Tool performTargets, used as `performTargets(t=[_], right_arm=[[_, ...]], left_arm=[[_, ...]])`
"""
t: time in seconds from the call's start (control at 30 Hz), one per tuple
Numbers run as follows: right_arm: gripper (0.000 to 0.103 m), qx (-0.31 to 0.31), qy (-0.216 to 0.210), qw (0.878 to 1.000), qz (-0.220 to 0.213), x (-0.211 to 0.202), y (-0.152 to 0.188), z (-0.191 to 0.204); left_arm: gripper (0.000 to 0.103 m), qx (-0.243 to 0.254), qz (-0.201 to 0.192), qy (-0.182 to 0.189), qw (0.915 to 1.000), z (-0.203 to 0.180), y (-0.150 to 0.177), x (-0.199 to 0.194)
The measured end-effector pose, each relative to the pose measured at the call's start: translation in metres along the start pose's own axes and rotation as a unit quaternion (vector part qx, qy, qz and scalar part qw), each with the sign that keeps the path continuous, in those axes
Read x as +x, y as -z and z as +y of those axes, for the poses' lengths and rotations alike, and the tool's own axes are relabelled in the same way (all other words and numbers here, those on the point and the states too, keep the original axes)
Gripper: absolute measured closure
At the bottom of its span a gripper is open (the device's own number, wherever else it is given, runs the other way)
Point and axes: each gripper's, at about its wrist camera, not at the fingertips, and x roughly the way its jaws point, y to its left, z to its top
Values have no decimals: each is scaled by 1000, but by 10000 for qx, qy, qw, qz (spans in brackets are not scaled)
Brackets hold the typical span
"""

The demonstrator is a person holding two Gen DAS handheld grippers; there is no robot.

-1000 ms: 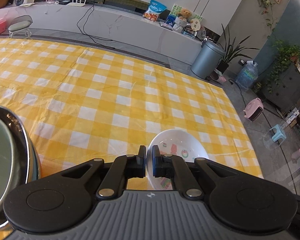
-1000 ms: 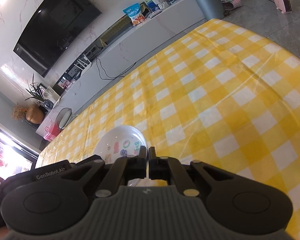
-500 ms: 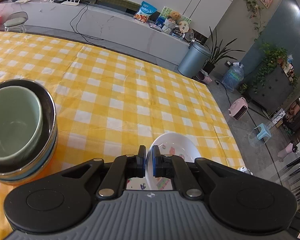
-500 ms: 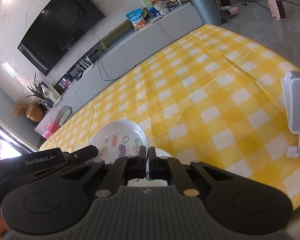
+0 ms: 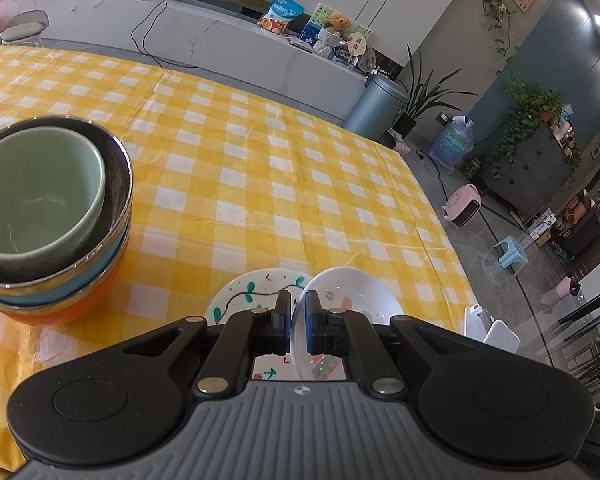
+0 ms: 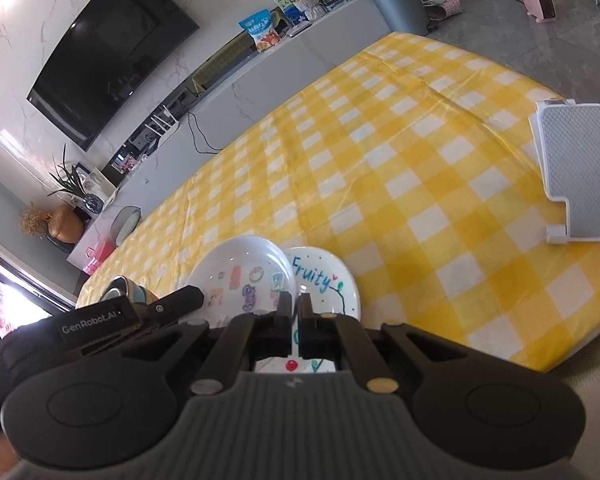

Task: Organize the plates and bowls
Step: 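Lift the small white dish with both tools and lower it onto the 'Fruity' plate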

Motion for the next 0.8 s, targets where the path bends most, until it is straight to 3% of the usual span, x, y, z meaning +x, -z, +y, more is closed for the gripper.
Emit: performTargets(t=[0.3, 0.8], right_arm=[[103, -219, 337, 9989, 235, 16, 2, 6], [103, -135, 628, 9966, 518, 45, -3, 5]], left_arm=[[97, 38, 310, -77, 9995, 12, 8, 15], [97, -30, 472, -248, 9986, 23, 10, 34]])
